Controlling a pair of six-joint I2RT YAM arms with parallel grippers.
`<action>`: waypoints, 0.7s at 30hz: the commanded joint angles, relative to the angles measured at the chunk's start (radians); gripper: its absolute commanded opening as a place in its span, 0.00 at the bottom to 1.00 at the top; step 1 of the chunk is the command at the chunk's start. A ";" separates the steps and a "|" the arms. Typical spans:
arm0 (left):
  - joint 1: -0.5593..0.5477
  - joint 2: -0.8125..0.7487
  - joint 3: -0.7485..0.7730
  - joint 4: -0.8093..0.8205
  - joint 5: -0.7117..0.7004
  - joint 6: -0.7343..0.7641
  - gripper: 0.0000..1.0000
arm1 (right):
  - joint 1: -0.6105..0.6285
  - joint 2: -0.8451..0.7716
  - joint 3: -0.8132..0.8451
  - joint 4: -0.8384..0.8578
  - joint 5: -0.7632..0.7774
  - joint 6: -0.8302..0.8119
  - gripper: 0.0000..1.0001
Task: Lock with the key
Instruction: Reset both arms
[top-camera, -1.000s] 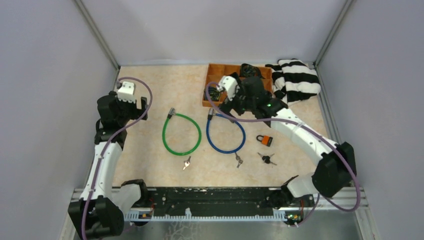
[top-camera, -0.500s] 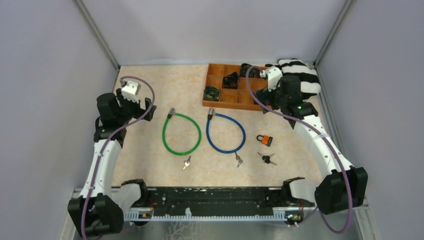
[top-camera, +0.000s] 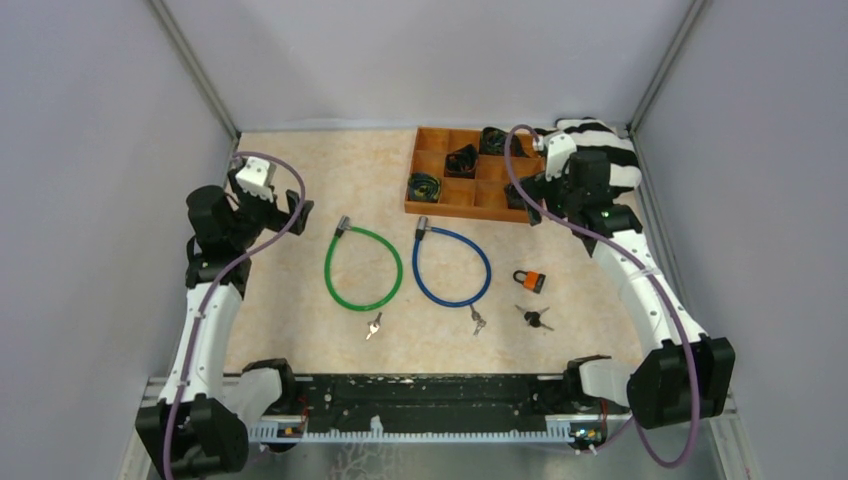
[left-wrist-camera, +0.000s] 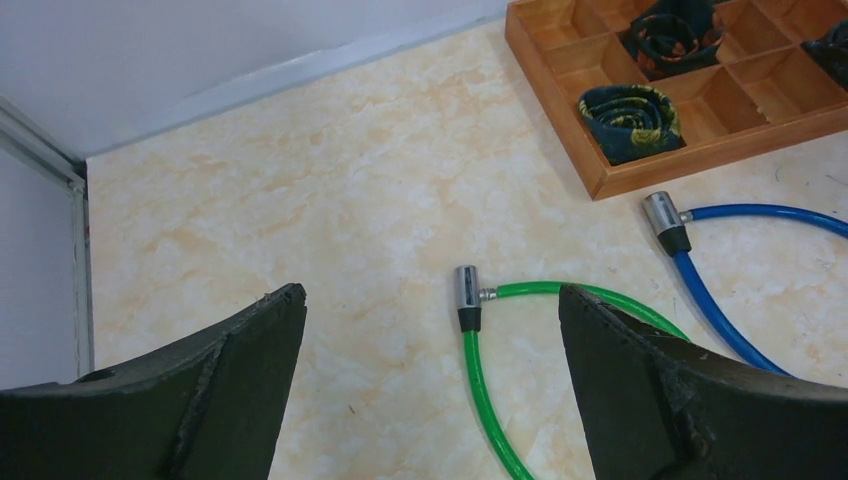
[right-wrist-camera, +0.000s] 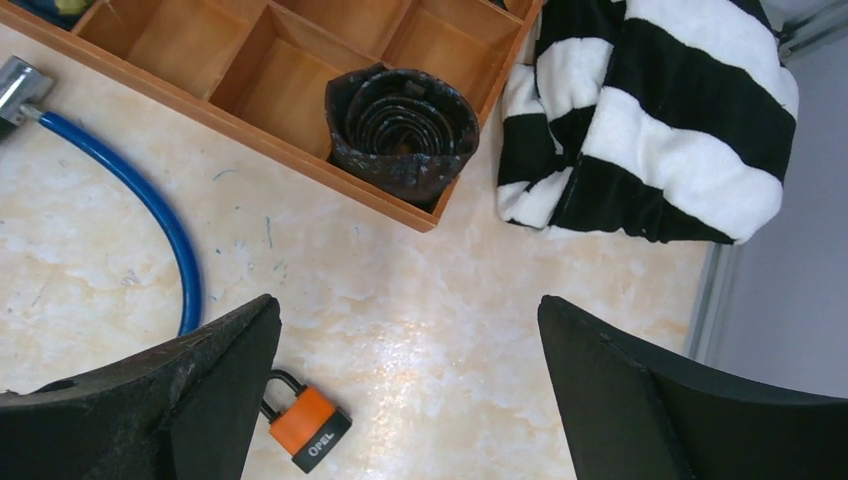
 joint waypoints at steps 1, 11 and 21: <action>0.003 -0.060 -0.035 0.096 0.058 0.007 1.00 | -0.004 -0.049 0.014 0.091 -0.061 0.050 0.99; -0.041 -0.102 -0.050 0.100 0.022 -0.024 1.00 | -0.005 -0.177 -0.135 0.279 -0.074 0.124 0.99; -0.084 -0.152 -0.105 0.111 -0.009 -0.054 1.00 | -0.004 -0.353 -0.276 0.350 -0.043 0.138 0.99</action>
